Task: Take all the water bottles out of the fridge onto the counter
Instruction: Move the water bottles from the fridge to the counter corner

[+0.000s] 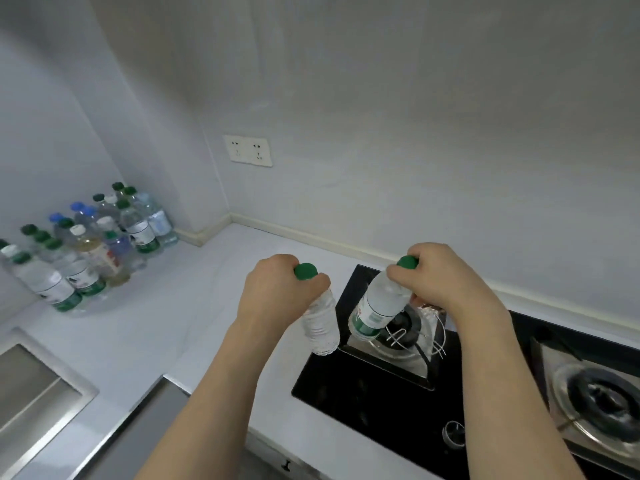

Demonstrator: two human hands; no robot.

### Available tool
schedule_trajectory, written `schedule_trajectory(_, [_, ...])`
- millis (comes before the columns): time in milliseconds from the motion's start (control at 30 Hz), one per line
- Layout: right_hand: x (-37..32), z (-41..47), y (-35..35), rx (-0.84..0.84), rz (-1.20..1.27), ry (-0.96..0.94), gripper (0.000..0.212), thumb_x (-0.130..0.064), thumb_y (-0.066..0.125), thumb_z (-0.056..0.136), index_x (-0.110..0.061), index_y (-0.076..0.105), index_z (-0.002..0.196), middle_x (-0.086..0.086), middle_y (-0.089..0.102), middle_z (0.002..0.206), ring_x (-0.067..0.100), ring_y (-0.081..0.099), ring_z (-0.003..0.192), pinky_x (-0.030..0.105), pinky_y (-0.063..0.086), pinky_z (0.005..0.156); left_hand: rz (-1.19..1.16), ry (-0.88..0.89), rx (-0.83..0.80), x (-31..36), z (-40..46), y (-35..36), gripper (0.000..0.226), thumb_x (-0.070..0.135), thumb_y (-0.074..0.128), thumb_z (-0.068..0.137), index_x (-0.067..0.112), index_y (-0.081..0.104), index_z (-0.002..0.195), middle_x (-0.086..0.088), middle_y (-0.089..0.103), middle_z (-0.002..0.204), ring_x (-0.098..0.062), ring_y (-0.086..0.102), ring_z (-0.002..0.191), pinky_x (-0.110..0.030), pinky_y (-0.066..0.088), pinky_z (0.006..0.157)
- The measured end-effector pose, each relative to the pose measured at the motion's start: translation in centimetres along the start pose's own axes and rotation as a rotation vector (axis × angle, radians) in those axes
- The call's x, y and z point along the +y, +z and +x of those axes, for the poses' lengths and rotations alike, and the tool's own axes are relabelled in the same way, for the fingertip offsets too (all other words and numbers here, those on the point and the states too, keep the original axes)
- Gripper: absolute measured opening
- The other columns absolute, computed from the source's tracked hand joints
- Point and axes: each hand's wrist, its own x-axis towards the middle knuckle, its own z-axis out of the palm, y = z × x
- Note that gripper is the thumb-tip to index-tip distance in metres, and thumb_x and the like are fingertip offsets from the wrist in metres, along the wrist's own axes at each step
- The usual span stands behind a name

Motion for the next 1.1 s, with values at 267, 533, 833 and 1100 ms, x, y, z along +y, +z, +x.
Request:
schedule_trajectory(267, [-6.5, 8.3, 8.4, -0.050, -0.024, -0.047, 0.033, -0.035, 0.064, 0.075, -0.014, 0.041, 0.064, 0.005, 0.045, 0.061, 0.025, 0.050, 0.049, 0.029, 0.036, 0.053, 0.021, -0.139, 0.057, -7.4, 7.8, -3.0, 0.035, 0.035, 0.064, 0.073, 0.013, 0.037, 0.063, -0.001, 0.035, 0.058, -0.018, 0.031, 0.052, -0.026, 0.026, 0.049])
schedule_trajectory(533, [-16.1, 17.0, 18.4, -0.073, -0.053, -0.111, 0.039, -0.035, 0.065, 0.071, -0.016, 0.033, 0.062, 0.002, 0.039, 0.061, 0.020, 0.044, 0.050, 0.028, 0.032, 0.053, 0.079, -0.168, 0.029, -18.0, 18.3, -7.9, 0.038, 0.036, 0.065, 0.072, 0.013, 0.037, 0.061, 0.000, 0.038, 0.055, -0.017, 0.034, 0.049, -0.024, 0.027, 0.049])
schedule_trajectory(833, [-27.2, 25.4, 29.0, -0.145, -0.109, -0.227, 0.037, -0.035, 0.063, 0.074, -0.014, 0.035, 0.063, 0.001, 0.039, 0.063, 0.019, 0.043, 0.054, 0.028, 0.030, 0.053, 0.007, -0.239, 0.069, -28.8, 26.4, -13.0, 0.033, 0.036, 0.067, 0.074, 0.011, 0.048, 0.063, 0.000, 0.045, 0.055, -0.017, 0.041, 0.050, -0.025, 0.034, 0.050])
schedule_trajectory(1100, [-33.7, 30.8, 37.3, -0.137, -0.121, -0.275, 0.038, -0.038, 0.062, 0.082, -0.013, 0.039, 0.063, 0.001, 0.044, 0.064, 0.020, 0.042, 0.058, 0.027, 0.029, 0.048, 0.040, -0.274, 0.142, -36.1, 32.2, -16.3, 0.029, 0.032, 0.065, 0.073, 0.012, 0.048, 0.063, 0.001, 0.045, 0.055, -0.014, 0.037, 0.050, -0.023, 0.030, 0.049])
